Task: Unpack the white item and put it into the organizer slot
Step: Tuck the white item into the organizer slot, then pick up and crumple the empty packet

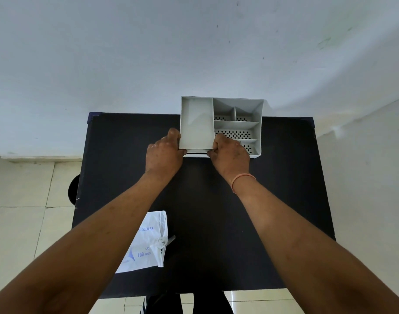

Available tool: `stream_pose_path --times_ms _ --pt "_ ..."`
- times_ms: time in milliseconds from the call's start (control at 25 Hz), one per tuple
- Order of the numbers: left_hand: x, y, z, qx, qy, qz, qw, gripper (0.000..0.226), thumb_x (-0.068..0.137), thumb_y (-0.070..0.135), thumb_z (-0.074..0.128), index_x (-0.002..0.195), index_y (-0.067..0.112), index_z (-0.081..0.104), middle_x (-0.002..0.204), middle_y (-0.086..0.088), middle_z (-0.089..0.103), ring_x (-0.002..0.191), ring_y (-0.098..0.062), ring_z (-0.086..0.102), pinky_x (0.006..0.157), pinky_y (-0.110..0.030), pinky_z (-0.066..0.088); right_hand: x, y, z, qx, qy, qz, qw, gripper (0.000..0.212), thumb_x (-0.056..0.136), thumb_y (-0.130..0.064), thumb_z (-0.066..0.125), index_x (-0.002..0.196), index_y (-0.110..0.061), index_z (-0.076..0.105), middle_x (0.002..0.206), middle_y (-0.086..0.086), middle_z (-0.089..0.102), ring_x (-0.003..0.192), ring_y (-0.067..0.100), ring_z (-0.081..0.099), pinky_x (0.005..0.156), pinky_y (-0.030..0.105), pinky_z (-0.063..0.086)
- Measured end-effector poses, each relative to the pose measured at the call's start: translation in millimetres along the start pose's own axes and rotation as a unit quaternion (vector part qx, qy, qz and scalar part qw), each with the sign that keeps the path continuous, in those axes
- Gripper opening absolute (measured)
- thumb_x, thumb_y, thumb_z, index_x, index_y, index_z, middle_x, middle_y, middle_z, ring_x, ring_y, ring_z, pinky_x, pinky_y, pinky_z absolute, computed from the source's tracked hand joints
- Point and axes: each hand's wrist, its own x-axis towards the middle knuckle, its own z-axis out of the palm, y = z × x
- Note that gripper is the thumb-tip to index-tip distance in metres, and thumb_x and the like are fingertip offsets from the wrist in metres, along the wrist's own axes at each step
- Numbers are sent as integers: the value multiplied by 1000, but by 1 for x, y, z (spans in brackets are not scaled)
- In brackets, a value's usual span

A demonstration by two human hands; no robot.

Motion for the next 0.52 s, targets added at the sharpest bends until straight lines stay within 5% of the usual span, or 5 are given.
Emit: stream_pose_path --times_ms 280,520 --pt "-63 -8 -13 -99 12 -101 990 56 86 22 86 129 15 51 88 0 71 85 -18 67 94 -42 53 -40 -21 -3 106 -8 -39 994 22 82 -29 76 89 -22 57 78 -3 64 77 21 64 72 38 57" --pt "-150 -54 -24 -109 14 -270 957 58 88 27 86 134 17 52 101 -4 75 98 -24 74 91 -39 54 -94 -63 14 196 -177 -105 959 27 83 -27 84 102 -25 66 82 -10 64 78 10 64 78 32 58"
